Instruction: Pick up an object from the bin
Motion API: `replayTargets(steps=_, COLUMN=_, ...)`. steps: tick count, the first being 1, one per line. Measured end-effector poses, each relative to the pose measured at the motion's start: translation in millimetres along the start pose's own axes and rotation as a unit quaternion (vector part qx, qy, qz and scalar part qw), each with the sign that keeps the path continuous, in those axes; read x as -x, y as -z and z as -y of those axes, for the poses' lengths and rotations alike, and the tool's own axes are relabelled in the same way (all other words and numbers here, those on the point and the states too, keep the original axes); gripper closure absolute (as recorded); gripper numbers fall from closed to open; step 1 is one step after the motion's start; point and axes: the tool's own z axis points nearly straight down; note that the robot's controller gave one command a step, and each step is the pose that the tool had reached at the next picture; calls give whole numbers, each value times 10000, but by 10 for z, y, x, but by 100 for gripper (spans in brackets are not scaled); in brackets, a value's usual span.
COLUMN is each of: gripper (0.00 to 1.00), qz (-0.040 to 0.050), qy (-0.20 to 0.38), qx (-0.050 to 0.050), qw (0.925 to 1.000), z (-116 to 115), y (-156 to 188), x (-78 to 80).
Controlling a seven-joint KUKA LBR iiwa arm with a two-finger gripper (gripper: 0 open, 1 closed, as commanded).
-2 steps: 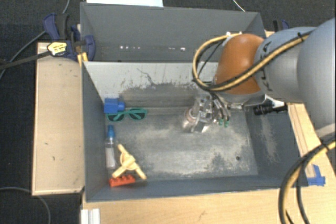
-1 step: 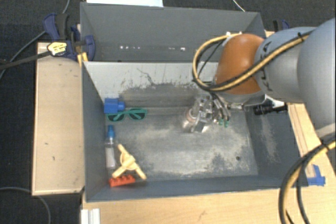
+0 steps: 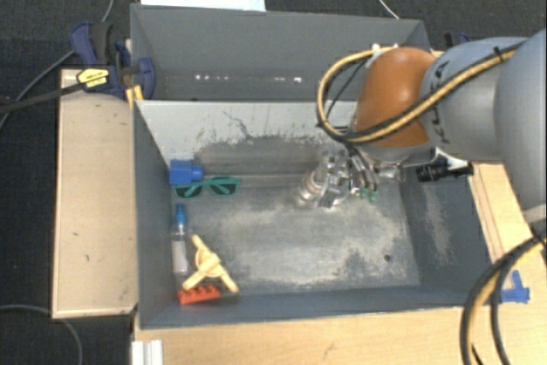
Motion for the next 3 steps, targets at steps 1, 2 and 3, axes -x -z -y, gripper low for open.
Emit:
replayTargets(steps=1, gripper=100, qz=-26, qy=5, qx=-7, qw=10000, z=5, y=-77, x=-10)
replayTargets(steps=2, gripper=100, qz=33, qy=21, qx=7, qw=10000, z=-6, y=116, x=17)
replayTargets(steps=3, gripper=100, qz=5, qy=34, qx=1, qw=10000, z=-13, y=918, x=38)
